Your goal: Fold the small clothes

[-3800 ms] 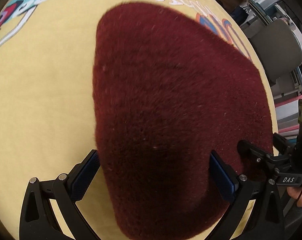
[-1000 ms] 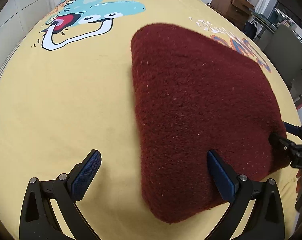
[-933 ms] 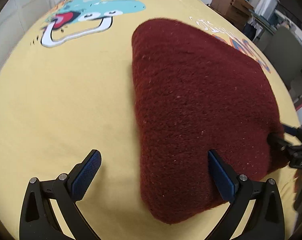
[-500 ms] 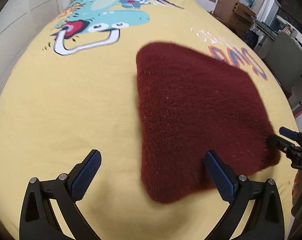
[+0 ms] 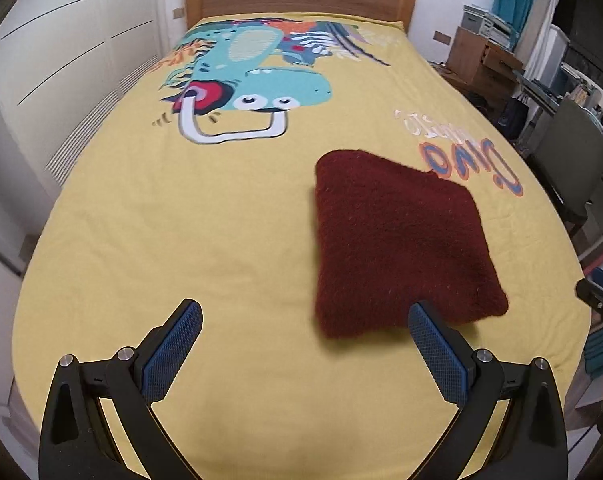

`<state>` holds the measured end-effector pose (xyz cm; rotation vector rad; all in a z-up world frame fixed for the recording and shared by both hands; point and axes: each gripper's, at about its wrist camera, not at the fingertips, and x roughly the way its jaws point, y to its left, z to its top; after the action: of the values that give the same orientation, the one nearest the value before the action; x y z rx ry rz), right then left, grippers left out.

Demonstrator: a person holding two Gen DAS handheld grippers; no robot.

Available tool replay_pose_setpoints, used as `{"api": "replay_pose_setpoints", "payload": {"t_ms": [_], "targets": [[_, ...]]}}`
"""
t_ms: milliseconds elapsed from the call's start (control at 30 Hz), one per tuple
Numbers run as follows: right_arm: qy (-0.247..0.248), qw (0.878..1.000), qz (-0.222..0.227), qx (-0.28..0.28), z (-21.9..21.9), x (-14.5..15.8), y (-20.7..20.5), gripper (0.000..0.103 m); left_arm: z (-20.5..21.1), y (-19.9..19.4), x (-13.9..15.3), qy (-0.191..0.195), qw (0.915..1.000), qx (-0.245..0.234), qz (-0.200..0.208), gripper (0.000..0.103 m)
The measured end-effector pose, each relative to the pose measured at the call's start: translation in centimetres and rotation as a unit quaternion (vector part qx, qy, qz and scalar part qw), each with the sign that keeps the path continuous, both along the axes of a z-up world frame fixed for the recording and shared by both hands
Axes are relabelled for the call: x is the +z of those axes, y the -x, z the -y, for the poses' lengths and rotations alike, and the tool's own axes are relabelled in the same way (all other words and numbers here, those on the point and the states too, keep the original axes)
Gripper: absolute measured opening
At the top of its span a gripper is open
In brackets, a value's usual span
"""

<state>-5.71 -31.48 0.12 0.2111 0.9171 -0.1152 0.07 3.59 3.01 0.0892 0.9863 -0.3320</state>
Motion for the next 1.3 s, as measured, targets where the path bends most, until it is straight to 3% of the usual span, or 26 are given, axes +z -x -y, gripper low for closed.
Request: {"api": "replay_pose_setpoints", "payload": {"t_ms": [167, 500, 1300], "targets": [[0.008, 1.000, -0.002, -0.017, 0.7, 0.5, 2.4, 0.102, -1.5, 2.0, -0.2, -0.024, 0.9996, 0.012, -0.001, 0.102], [0.016, 0.999, -0.019, -0.039, 1.9, 0.0, 5.6, 0.102, -3.3, 3.5, -1.3, -0.036, 0.9989, 0.024, -0.017, 0.102], [0.034, 0.999, -0.024, -0.026, 1.1, 0.5, 5.3, 0.102, -3.1, 3.3, -1.7, -0.048, 0.9986, 0.016, -0.017, 0.102]]}}
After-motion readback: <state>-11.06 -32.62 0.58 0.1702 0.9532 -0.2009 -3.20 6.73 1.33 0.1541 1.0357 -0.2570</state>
